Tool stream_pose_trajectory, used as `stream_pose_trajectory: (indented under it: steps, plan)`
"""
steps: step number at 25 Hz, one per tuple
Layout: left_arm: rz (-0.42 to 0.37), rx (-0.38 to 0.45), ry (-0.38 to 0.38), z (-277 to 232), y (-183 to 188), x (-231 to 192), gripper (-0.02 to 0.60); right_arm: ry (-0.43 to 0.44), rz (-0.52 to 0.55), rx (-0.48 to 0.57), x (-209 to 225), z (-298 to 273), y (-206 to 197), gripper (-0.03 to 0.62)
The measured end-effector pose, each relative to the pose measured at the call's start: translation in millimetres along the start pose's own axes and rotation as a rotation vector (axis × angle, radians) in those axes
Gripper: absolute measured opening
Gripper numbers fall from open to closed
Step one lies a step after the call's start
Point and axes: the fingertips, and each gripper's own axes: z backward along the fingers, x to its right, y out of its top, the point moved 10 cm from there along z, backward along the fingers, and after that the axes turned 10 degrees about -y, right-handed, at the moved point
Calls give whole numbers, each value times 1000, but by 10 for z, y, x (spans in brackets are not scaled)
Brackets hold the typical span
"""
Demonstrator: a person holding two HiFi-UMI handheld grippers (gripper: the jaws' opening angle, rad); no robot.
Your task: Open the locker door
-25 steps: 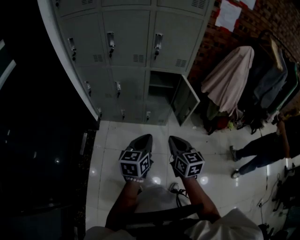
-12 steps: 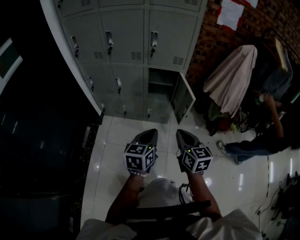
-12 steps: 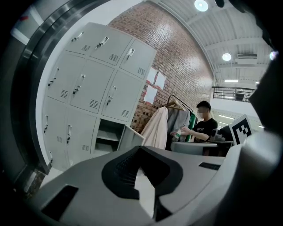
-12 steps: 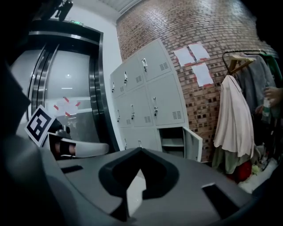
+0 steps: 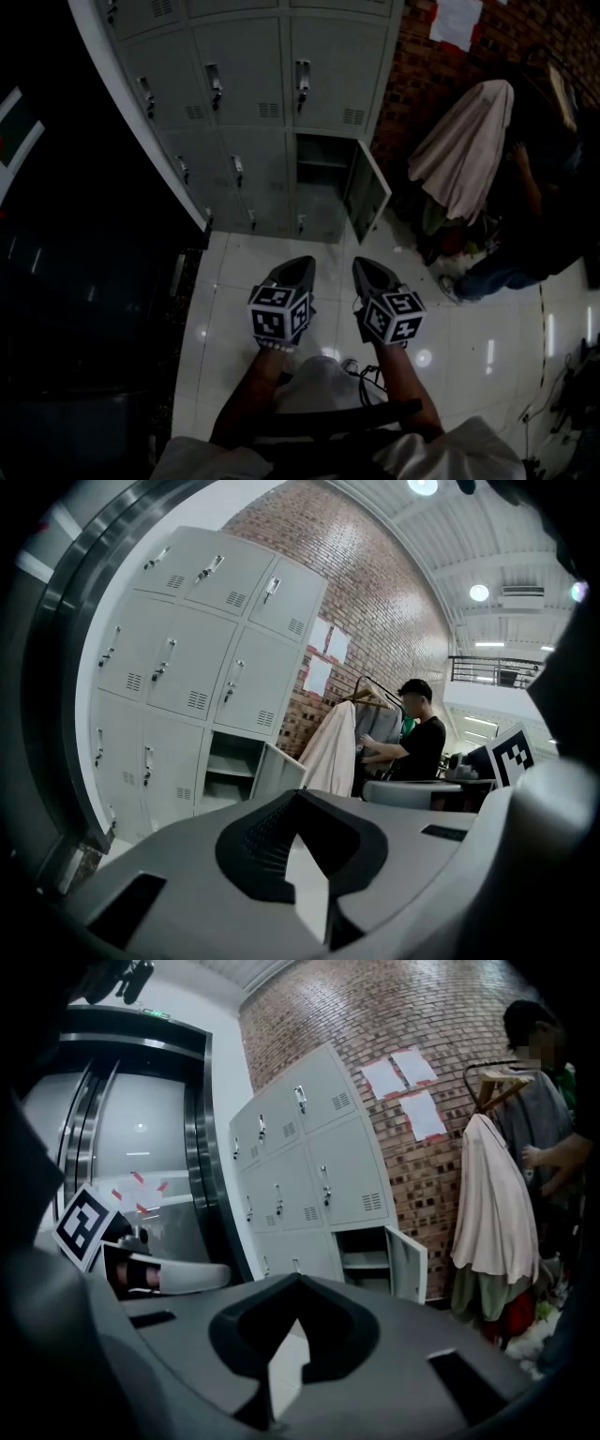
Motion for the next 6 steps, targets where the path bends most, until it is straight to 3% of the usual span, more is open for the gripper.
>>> stream_pose_trajectory:
  steps: [6]
  plan:
    - [3, -5, -5, 63, -11, -35, -3, -5, -4, 2, -84, 23, -26, 11]
